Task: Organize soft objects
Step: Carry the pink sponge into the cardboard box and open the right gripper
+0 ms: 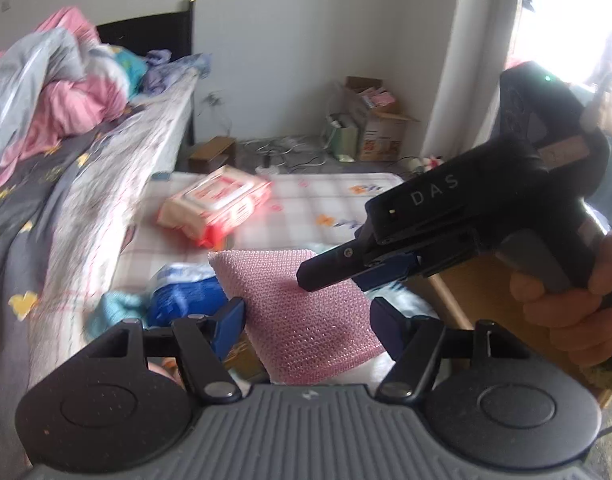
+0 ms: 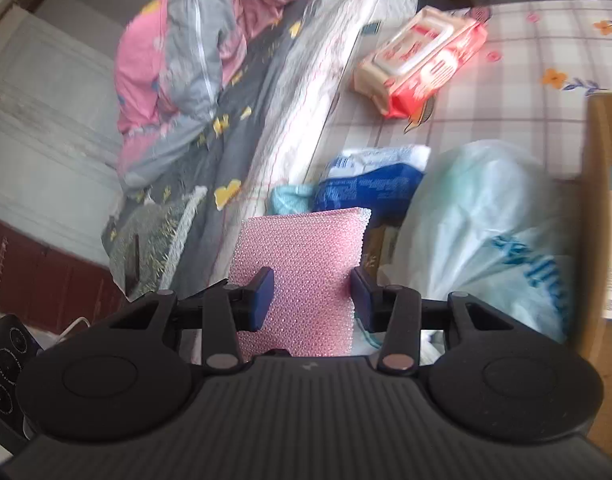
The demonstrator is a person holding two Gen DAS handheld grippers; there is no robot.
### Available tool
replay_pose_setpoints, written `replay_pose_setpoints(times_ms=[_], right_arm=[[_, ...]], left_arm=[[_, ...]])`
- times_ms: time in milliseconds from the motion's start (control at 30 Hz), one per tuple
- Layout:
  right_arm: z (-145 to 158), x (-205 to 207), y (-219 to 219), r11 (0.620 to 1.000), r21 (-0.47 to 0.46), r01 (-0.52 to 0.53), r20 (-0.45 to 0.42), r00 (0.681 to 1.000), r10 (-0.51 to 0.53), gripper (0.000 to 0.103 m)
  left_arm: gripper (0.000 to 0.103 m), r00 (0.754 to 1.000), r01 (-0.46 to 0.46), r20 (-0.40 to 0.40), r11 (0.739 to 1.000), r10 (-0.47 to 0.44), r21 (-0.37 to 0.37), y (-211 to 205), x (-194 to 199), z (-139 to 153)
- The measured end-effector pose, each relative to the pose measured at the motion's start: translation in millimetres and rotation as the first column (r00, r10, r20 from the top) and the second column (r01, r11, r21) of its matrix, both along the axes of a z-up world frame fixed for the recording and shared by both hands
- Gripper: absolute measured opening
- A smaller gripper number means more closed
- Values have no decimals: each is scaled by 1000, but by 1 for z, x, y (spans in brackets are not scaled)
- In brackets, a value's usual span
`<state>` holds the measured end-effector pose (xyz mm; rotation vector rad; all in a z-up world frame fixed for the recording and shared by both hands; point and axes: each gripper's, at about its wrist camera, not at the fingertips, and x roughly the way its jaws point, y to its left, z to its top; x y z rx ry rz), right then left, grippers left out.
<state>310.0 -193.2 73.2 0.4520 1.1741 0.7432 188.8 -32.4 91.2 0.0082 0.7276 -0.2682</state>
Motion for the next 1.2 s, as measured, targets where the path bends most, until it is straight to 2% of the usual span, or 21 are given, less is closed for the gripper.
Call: replay_pose_setpoints(times_ms=[233,333,467,600,700,767,833,867,967,1100,1200], right_arm=[[17,-15,-100,987,39,158,28,987,-159,42],[16,-17,-147,969,27,245,29,969,-246,42],[-1,-16,-205,939,2,343,3,939,-343,42],[-25,-5,-250,906,-20,422,-19,906,-422,42],[-46,10,-272,887,-47,460,-14,887,-461,42],[-65,24,-283,877,-69,475,-21,878,-478,42],[-88,38,-291,866,-121,485,-31,870,-492,42],[-99,44,-295,860,-147,489,-39,866,-499,42],[-126,52,-304,849,-181,496,-73,854,-515,42],[-128,50,-295,862,-176,475,-54,870,-490,42],[-127,48,-287,855,-208,474,-26,872,-490,42]], left_arm=[[69,987,158,23,987,-158,7,-79,22,13],[69,973,229,-12,973,-229,-2,-118,40,5],[69,952,303,-53,953,-303,-4,-169,65,-11],[70,934,340,-111,940,-338,-6,-209,94,-36],[75,925,348,-169,937,-340,21,-235,117,-60],[79,928,332,-207,940,-311,78,-250,130,-77],[79,937,299,-232,943,-262,145,-258,136,-87],[79,938,290,-240,945,-250,152,-258,138,-90],[81,937,286,-239,952,-253,113,-240,135,-86],[83,955,253,-191,960,-228,117,-221,131,-70],[83,967,213,-161,973,-196,91,-202,123,-52]])
